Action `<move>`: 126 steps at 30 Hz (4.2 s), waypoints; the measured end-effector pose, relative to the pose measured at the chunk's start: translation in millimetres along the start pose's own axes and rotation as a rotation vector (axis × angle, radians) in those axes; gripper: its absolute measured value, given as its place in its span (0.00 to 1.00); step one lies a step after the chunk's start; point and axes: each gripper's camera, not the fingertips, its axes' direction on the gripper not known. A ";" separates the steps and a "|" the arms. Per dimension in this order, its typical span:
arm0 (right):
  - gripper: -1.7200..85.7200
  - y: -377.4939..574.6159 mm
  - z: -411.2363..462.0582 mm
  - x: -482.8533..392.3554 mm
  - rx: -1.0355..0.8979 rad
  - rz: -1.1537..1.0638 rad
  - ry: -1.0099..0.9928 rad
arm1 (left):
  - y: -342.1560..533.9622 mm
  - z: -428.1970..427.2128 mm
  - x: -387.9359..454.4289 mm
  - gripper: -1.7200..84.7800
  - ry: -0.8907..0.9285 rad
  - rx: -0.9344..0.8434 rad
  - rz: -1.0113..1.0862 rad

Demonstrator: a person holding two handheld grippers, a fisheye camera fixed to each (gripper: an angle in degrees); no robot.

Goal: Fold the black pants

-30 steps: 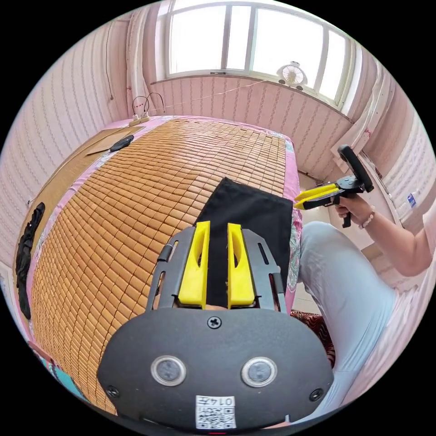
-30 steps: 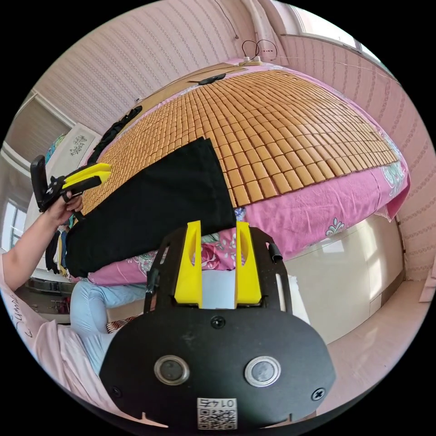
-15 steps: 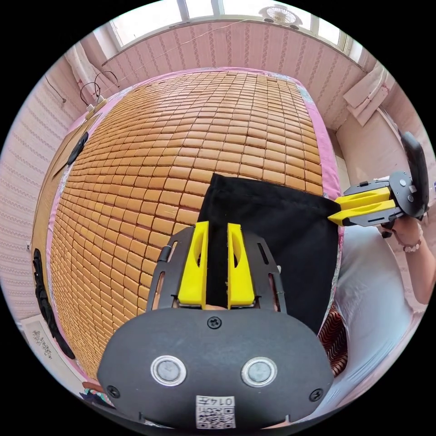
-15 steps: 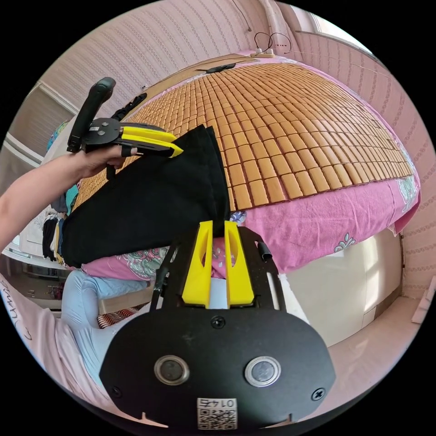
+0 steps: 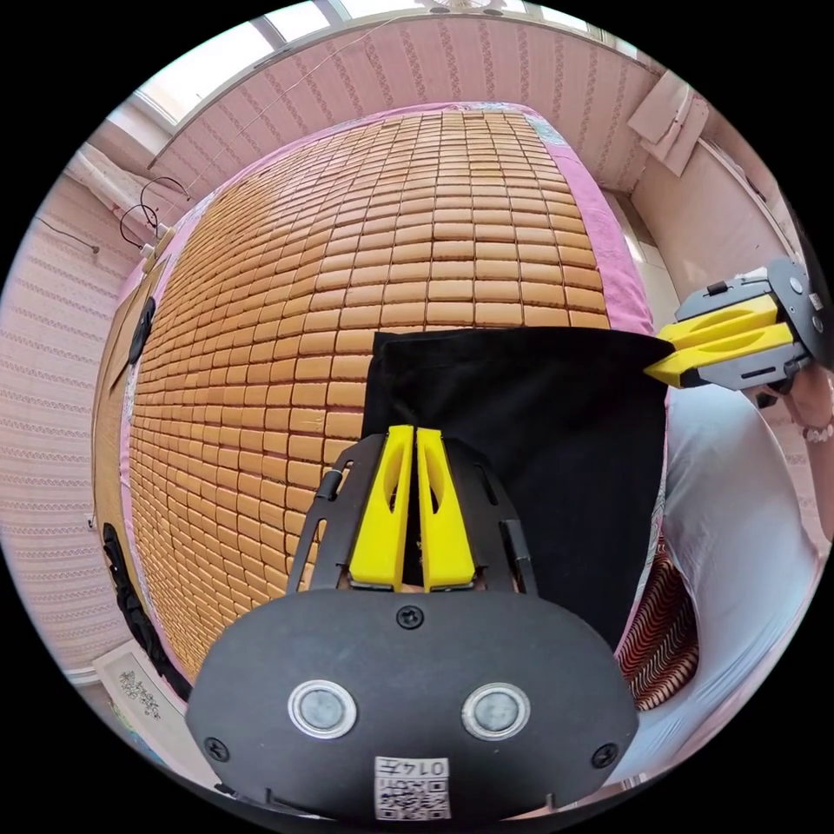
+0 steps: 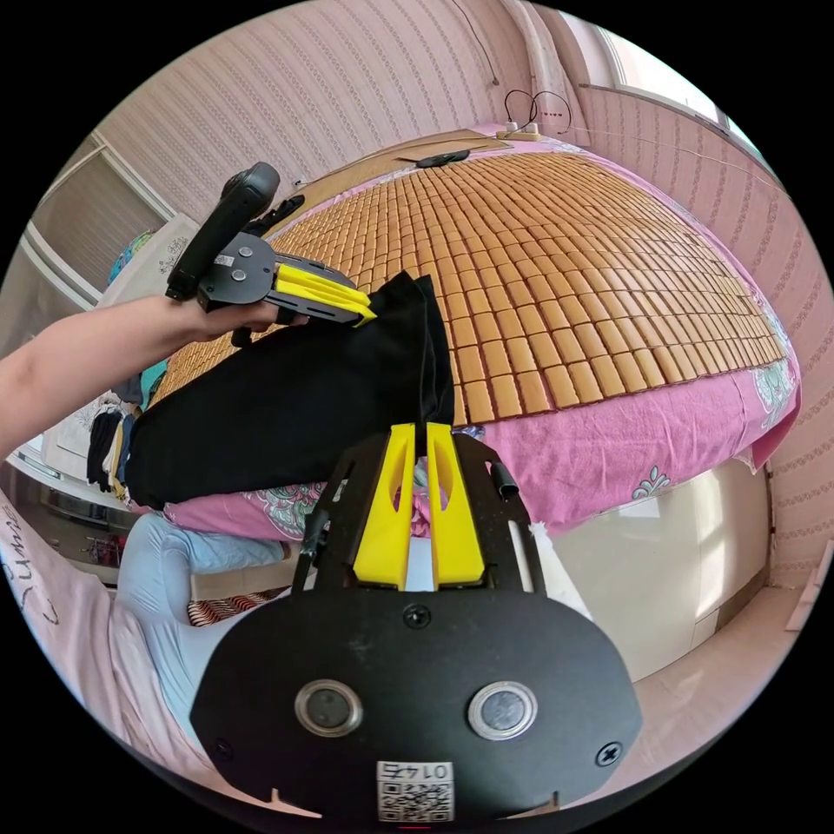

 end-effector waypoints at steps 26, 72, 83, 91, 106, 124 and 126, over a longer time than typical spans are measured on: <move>0.03 -19.7 -210.2 98.3 0.649 -0.076 -0.214 | 12.6 -125.2 -78.8 0.01 0.211 0.600 -0.281; 0.03 25.7 -27.7 94.8 0.484 0.623 -0.366 | 605.1 -67.2 -35.0 0.02 0.133 0.104 -1.073; 0.03 -55.3 -63.3 -255.2 0.144 -0.690 -0.624 | 631.2 -117.5 -32.2 0.01 0.062 0.267 -1.037; 0.11 -13.0 72.8 -401.8 -0.373 -0.846 -0.463 | 678.8 -115.5 -3.8 0.06 0.122 0.298 -1.142; 0.11 -115.4 173.9 -549.3 -0.288 -1.038 -0.046 | 617.1 -101.9 68.3 0.12 0.232 0.272 -1.031; 0.02 -155.8 126.8 -550.5 -0.234 -1.106 -0.181 | 635.1 -118.2 86.7 0.03 0.122 0.320 -1.001; 0.02 -161.6 133.5 -549.0 -0.263 -1.091 -0.188 | 632.0 -109.8 81.3 0.09 0.134 0.275 -1.021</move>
